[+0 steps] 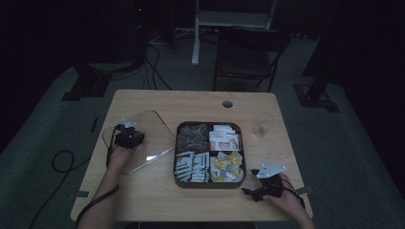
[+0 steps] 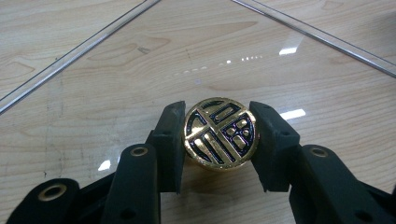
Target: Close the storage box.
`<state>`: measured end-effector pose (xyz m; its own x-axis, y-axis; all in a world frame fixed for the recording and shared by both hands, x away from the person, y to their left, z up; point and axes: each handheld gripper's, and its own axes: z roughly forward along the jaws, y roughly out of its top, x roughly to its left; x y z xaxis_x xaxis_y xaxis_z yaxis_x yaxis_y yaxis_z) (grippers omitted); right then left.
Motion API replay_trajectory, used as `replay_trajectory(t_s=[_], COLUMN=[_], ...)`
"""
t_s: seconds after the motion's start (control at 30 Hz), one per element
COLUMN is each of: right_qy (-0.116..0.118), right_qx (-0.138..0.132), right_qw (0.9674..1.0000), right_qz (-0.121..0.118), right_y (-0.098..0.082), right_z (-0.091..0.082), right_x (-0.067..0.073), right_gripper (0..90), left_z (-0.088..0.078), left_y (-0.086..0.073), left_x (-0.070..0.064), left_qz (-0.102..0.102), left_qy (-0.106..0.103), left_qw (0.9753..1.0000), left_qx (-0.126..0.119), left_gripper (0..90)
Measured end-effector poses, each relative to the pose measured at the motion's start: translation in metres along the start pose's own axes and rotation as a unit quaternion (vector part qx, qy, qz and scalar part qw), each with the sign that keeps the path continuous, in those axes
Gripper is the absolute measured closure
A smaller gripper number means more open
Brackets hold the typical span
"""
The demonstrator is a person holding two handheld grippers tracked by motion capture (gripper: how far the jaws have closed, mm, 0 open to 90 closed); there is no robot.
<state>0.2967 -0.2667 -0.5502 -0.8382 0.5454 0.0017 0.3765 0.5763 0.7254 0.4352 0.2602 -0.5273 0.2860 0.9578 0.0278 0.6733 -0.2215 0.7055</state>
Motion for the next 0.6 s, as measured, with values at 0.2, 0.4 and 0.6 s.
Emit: replay_trajectory(t_s=[0.2,0.4,0.6], right_qy=[0.0,0.0,0.0], right_qx=[0.0,0.0,0.0], right_qw=[1.0,1.0,1.0], right_qz=[0.0,0.0,0.0], right_y=[0.0,0.0,0.0], right_z=[0.0,0.0,0.0], right_x=[0.0,0.0,0.0], right_gripper=[13.7,13.7,13.7], left_z=[-0.008,-0.029,-0.053], left_y=[0.003,0.015,0.026], left_x=[0.001,0.006,0.01], left_qz=[0.0,0.003,0.004], left_qy=[-0.007,-0.007,-0.01], left_qw=[1.0,0.9999,0.9993], left_qx=[-0.002,-0.014,-0.035], left_gripper=[59.6,59.7,59.7])
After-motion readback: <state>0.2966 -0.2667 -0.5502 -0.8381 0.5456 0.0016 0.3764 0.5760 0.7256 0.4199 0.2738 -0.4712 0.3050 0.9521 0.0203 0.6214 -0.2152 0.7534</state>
